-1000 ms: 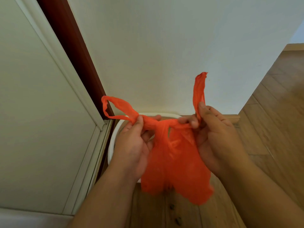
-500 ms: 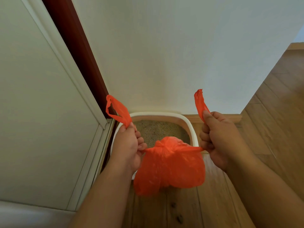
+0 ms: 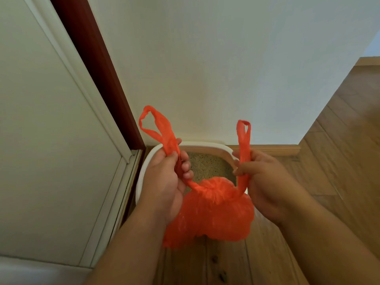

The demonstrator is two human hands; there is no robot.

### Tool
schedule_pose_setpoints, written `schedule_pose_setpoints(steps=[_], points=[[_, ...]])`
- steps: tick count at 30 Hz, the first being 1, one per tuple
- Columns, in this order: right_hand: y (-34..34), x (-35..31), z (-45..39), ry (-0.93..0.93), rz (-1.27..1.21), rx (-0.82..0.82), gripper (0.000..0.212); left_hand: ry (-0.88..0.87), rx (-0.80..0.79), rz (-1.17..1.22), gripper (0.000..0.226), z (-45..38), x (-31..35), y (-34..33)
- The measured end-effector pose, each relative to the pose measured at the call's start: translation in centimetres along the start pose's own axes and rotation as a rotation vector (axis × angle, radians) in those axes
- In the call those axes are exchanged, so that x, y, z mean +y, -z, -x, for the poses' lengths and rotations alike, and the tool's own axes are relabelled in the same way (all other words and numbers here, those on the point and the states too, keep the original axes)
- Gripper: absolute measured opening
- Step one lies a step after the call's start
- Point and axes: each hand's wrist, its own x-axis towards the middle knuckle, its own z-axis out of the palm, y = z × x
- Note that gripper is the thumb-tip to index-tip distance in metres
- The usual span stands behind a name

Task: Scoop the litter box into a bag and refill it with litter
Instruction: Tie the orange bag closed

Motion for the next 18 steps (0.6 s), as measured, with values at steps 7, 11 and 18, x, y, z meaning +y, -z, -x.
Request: schedule_pose_setpoints(steps=[7, 11, 18], points=[[0.9, -0.1, -0.3, 0.049, 0.243, 0.042, 0.022, -0.047, -0.045, -0.097, 0.033, 0.4, 0.7, 0.2], [0.0, 0.3, -0.5, 0.093, -0.037, 0.099, 0.016, -0.032, -0.195, -0.170, 0.035, 0.7, 0.5, -0.2], [-0.9, 0.2, 0.8, 0.057, 0.129, -0.278, 0.045, -0.109, -0.501, -0.480, 0.061, 2.1, -0.4, -0.6]])
